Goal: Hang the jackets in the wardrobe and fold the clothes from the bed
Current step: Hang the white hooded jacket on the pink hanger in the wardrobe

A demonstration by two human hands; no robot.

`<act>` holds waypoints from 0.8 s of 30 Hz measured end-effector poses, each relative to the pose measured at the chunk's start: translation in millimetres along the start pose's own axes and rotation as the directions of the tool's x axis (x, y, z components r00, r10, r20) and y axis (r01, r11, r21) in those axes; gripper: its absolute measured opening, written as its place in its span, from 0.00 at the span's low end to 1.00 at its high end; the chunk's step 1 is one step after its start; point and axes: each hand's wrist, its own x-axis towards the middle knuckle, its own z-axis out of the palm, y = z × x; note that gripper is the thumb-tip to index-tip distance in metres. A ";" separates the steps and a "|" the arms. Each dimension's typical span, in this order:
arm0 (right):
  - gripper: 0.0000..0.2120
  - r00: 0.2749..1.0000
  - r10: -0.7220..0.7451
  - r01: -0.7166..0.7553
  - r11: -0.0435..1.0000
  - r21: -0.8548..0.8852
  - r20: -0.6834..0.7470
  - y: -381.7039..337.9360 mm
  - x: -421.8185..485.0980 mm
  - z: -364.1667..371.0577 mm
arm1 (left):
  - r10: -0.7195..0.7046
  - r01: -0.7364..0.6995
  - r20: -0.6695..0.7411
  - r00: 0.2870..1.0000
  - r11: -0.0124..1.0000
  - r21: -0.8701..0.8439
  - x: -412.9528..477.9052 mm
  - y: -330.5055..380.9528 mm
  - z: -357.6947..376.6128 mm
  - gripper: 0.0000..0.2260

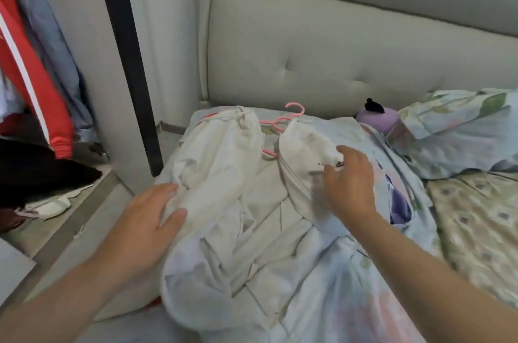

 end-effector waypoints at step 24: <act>0.07 0.300 0.602 -0.861 -0.163 0.482 0.740 -19.1 -239.6 -52.5 | -0.224 0.076 0.205 0.953 0.830 0.552 -156.5 -21.7 -9.6 0.12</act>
